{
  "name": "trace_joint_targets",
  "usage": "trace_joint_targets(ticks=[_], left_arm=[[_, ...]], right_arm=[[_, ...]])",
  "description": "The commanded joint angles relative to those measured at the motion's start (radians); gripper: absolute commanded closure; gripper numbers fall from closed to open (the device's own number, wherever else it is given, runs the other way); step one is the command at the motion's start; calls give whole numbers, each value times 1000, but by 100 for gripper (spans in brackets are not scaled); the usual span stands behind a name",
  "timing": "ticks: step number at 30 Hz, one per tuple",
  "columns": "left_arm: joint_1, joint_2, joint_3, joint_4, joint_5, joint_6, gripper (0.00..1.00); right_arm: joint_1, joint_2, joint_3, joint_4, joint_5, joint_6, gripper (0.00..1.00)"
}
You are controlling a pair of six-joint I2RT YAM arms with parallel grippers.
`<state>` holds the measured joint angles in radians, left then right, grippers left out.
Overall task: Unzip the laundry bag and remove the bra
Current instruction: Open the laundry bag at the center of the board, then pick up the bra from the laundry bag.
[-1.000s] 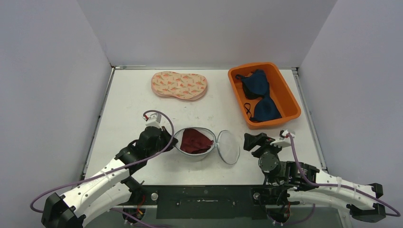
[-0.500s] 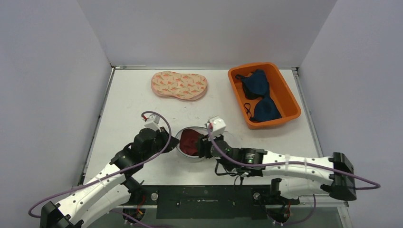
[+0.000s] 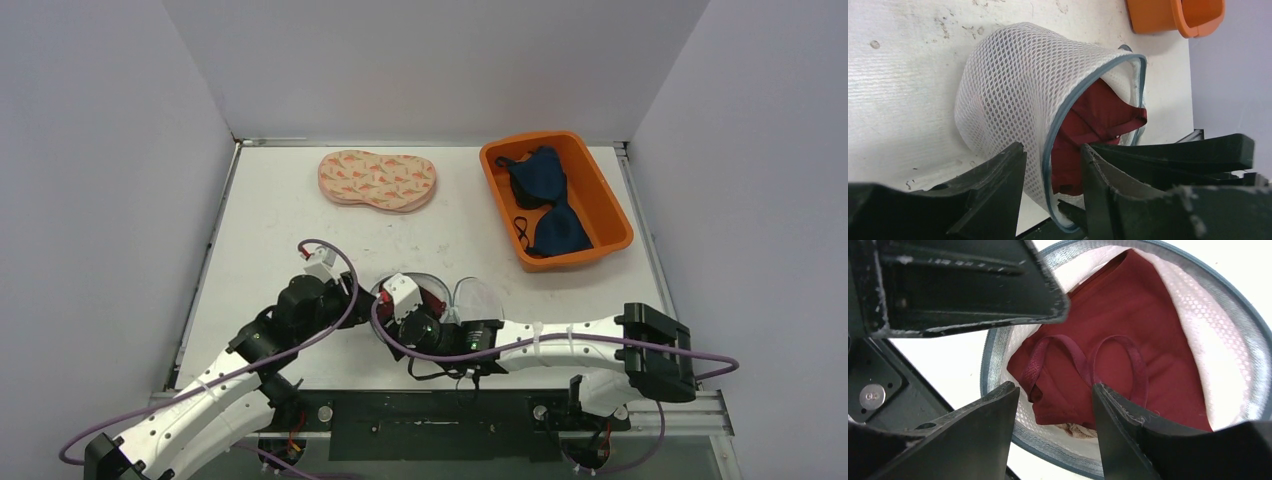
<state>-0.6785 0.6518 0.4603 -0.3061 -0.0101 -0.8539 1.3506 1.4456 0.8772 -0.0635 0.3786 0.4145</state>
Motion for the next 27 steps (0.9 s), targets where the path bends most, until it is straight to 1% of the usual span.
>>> trace_joint_targets(ticks=[1,3,5,7,9,11,13,14,17,20,27], left_arm=[[5,-12,-6,15,70,-15,57],[5,-16,-15,28,85,-29,58],[5,-20,-25,34,87,-33,62],[5,-20,-32,20,68,-28,70],[5,-17,-36,6,49,-18,82],[5,-15,-42,-4,33,-13,88],[5,-13,-50,0,26,-14,97],[5,-13,-53,4,25,-14,100],[5,-8,-57,13,25,-14,100],[5,1,-50,21,31,-14,100],[5,-8,-46,5,33,-12,100]], right_arm=[[30,27,39,39,16,3,43],[36,40,44,55,12,13,42],[40,49,51,88,15,16,42],[45,47,60,86,45,16,41],[48,30,62,76,75,9,39],[52,9,57,67,102,-5,38],[55,-10,56,23,126,-21,36],[59,-17,55,12,130,-33,35],[61,-18,60,-14,109,-77,30],[67,24,90,-58,124,-104,27],[68,126,129,-98,187,-124,27]])
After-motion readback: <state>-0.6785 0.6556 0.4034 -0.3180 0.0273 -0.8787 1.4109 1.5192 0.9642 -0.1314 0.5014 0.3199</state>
